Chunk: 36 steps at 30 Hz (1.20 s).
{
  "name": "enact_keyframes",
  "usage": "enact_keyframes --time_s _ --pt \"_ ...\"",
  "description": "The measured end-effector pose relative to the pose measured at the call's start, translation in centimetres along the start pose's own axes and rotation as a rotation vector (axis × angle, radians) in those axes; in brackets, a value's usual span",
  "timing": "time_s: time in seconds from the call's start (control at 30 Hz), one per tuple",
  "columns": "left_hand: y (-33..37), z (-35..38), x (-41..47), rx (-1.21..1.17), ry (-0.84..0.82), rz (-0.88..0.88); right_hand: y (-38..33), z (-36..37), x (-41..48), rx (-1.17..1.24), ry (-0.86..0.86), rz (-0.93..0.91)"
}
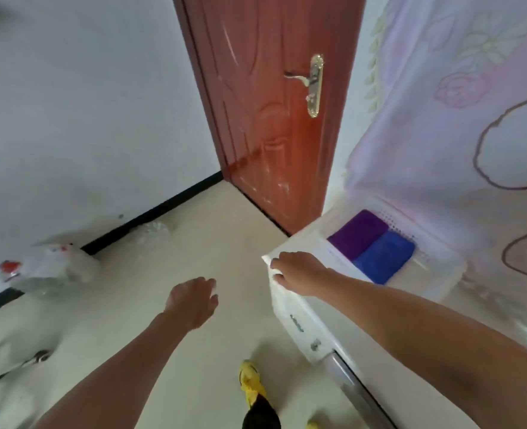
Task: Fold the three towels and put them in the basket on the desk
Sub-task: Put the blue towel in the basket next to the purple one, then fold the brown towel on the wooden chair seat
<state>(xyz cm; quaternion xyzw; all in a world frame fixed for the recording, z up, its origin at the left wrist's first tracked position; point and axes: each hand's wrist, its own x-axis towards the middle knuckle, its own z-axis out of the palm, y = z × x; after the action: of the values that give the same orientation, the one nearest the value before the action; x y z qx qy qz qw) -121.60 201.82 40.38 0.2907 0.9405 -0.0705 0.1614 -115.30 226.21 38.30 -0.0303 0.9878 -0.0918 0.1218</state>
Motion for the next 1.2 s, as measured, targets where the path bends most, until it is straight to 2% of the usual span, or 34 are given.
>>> enact_keyframes --time_s 0.23,0.4,0.57,0.73,0.83,1.0,1.2 --pt "-11.4 6.3 -21.3 -0.112 -0.037 -0.461 -20.3 2.0 1.8 -0.116 -0.098 -0.481" --pt "-18.4 11.2 -37.4 -0.230 -0.007 -0.777 -38.4 3.7 1.1 -0.225 -0.105 -0.769" --pt "-24.2 17.4 -54.8 -0.303 -0.022 -1.032 -59.1 8.1 -2.8 -0.329 -0.084 -1.034" --pt "-28.0 22.4 -70.4 -0.366 -0.081 -1.264 -75.9 12.5 -9.0 -0.363 -0.088 -1.282" --pt "-30.5 25.4 -77.7 -0.393 -0.087 -1.398 -84.8 14.8 -11.9 -0.376 -0.078 -1.437" --pt "-34.9 29.3 -83.9 -0.449 -0.062 -1.496 -96.2 18.0 -13.3 -0.437 -0.075 -1.600" --pt "-45.3 33.6 -91.6 -0.484 -0.016 -1.650 -113.5 23.0 -12.7 -0.463 -0.049 -1.767"
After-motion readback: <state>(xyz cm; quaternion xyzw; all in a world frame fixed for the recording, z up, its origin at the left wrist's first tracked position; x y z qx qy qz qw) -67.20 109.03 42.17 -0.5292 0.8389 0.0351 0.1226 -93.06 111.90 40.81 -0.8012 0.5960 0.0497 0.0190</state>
